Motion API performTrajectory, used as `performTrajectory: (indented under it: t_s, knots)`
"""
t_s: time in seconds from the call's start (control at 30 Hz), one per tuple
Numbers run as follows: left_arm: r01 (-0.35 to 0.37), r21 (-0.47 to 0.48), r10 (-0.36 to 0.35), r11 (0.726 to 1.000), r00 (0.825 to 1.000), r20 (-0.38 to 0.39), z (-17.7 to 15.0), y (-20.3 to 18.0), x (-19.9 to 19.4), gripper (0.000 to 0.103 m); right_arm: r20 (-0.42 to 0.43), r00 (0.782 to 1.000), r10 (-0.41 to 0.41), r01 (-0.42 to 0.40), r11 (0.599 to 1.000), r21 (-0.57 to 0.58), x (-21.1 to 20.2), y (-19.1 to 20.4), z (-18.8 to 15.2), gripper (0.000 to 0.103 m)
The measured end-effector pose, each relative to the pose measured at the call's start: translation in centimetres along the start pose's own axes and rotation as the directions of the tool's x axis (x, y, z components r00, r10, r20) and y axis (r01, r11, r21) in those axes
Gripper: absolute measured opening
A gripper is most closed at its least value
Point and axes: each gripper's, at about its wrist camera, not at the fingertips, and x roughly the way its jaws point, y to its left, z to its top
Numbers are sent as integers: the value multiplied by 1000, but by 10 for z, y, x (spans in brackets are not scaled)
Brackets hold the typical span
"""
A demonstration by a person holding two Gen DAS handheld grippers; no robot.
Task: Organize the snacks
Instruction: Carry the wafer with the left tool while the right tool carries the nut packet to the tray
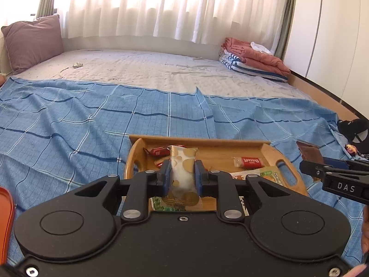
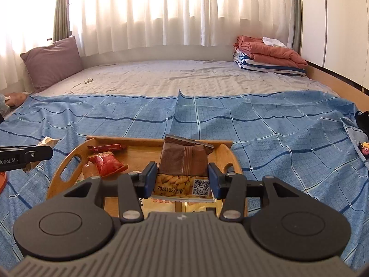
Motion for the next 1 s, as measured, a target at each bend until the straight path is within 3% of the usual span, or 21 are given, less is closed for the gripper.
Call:
performTrajectory:
  t_s: [0.2,0.5,1.0]
  knots:
    - [-4,33,5,999,1000,-27,17,-9,37,20,-38,999,-2,2,1000,-6,36,6,12,51]
    - [-14,-20,12,1000,995,-94,33,-10,98,20,-85,996,4,-3,1000,18,82,4,27,51]
    - [-24,-5,23,1000,983,-183,28,-25,183,20,-206,978,47,-43,999,25,156,5,27,51]
